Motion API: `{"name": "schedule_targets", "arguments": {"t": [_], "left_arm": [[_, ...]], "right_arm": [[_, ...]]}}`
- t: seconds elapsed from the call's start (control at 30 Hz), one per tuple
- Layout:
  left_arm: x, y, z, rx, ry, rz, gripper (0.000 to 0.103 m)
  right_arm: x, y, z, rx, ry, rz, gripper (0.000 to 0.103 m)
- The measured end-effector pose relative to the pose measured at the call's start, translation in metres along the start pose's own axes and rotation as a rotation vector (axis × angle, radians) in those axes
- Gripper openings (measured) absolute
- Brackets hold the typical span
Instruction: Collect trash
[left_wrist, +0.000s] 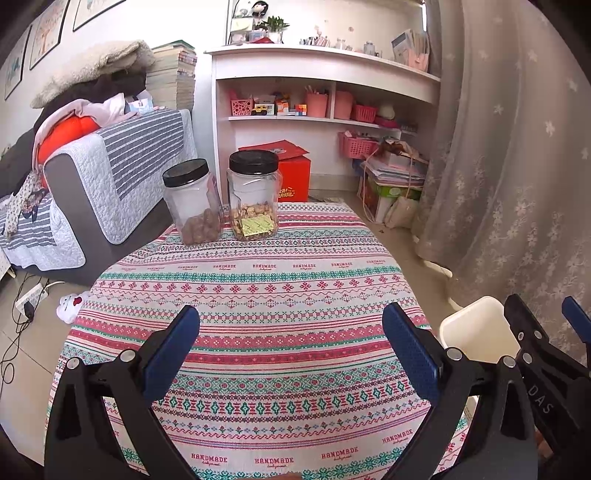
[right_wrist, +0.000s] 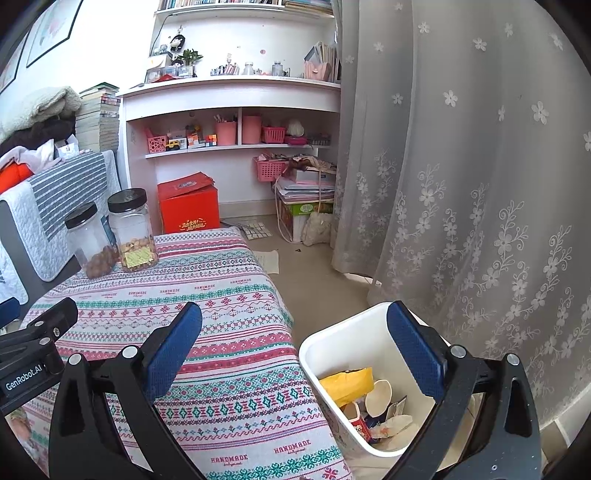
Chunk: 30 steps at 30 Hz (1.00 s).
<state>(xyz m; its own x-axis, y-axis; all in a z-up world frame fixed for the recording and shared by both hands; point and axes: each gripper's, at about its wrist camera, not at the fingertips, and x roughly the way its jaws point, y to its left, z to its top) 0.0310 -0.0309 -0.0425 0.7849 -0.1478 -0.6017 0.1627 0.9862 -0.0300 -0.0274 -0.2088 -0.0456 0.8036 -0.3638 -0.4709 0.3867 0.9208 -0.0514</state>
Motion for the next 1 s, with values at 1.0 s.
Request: {"name": "schedule_targets", "arguments": {"t": [1.0], "left_arm": [[0.0028,-0.0042,-0.004,0.0,0.01,-0.04,0.095]], "right_arm": [[0.003,-0.0034,-0.0017,-0.005,0.004,-0.008,0.096]]}}
